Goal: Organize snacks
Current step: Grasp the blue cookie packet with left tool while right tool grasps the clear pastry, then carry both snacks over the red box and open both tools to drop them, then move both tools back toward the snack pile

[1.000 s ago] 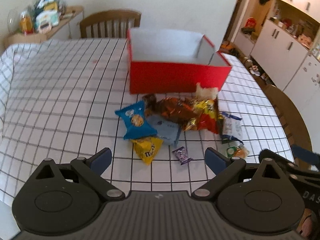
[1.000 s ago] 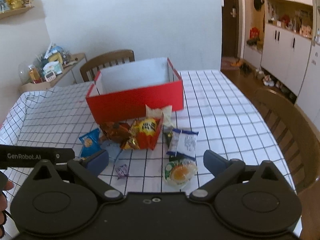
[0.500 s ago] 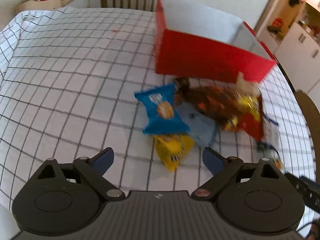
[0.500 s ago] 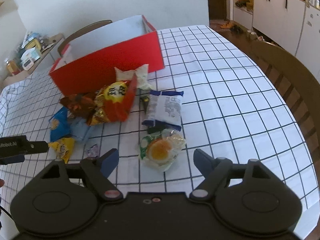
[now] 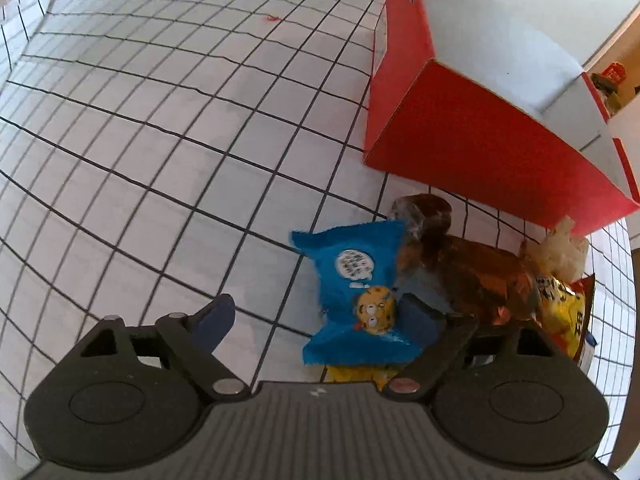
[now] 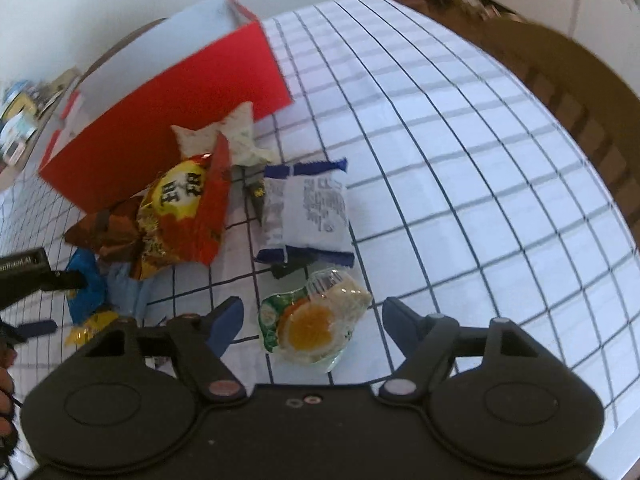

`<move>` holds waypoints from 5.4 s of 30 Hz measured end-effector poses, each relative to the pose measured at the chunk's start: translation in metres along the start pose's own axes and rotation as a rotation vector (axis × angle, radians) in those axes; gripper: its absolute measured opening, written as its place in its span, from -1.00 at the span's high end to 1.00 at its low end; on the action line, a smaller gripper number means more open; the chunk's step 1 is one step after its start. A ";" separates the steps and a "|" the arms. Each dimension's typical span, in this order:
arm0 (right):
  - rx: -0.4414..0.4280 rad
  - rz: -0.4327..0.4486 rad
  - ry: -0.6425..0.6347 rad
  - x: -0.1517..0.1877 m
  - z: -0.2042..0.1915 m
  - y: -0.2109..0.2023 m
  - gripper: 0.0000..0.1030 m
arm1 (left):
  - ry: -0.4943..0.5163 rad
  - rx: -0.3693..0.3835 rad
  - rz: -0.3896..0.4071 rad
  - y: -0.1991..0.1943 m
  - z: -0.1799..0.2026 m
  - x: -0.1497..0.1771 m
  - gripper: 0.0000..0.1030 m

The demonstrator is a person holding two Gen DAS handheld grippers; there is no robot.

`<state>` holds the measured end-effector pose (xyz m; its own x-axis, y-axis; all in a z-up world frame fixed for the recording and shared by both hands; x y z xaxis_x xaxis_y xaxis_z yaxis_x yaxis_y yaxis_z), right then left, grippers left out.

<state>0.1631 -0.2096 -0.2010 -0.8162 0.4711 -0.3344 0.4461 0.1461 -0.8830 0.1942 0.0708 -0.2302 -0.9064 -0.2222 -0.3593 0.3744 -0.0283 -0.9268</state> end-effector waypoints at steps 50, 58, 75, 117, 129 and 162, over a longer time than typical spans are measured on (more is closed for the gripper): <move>-0.174 0.124 -0.265 -0.083 -0.146 -0.084 0.02 | 0.363 0.033 0.228 -0.139 0.064 -0.080 0.21; -0.198 0.139 -0.361 -0.122 -0.189 -0.067 0.02 | 0.391 -0.009 0.223 -0.128 0.084 -0.126 0.21; -0.108 0.034 -0.511 -0.158 -0.210 0.034 0.02 | 0.426 -0.096 0.103 -0.034 0.102 -0.188 0.21; -0.122 0.007 -0.557 -0.142 -0.192 0.008 -0.52 | 0.435 -0.032 0.135 -0.054 0.105 -0.164 -0.16; -0.202 0.063 -0.556 -0.123 -0.198 -0.046 -0.65 | 0.451 0.016 0.224 -0.110 0.098 -0.135 -0.18; -0.280 0.009 -0.425 -0.016 -0.119 -0.069 -0.96 | 0.393 0.093 0.149 -0.112 0.050 0.010 -0.64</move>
<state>0.1891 -0.1232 -0.0957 -0.8629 0.0860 -0.4980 0.4879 0.3986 -0.7766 0.1534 0.0228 -0.1249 -0.8402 0.1568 -0.5192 0.5064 -0.1159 -0.8545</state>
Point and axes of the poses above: each gripper's, at about its wrist camera, not at the fingertips, and y roughly the way its jaws point, z to its right, x to its underside, the point moved 10 cm from there along y, roughly the way its jaws point, and after that the axes turned 14 degrees about y, right-handed, at the moved point
